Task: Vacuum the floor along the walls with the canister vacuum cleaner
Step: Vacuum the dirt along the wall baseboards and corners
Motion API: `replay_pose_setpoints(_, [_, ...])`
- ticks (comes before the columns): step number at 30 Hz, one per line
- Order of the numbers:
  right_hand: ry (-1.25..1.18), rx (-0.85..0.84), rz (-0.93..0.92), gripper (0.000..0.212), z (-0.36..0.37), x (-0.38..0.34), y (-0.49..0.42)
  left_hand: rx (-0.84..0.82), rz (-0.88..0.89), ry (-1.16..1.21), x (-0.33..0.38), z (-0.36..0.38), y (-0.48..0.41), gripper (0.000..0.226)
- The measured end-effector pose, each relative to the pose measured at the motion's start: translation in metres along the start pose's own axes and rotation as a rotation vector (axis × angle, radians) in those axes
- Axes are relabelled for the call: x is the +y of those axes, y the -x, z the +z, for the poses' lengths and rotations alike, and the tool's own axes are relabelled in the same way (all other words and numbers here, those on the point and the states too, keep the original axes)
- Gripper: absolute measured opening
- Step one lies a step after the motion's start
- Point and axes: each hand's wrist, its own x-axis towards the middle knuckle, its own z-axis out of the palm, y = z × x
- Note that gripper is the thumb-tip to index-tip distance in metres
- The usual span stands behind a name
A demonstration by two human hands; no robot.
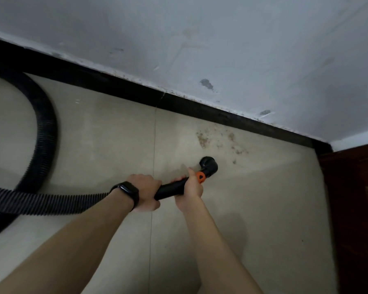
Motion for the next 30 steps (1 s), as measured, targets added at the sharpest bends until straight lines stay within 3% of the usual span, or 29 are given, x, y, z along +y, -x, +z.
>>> replay_pose_setpoints(30, [0.164,-0.073,-0.066,0.019,0.037,-0.025,-0.033,0.166,-0.099,0.051,-0.009,0.0,-0.031,0.037])
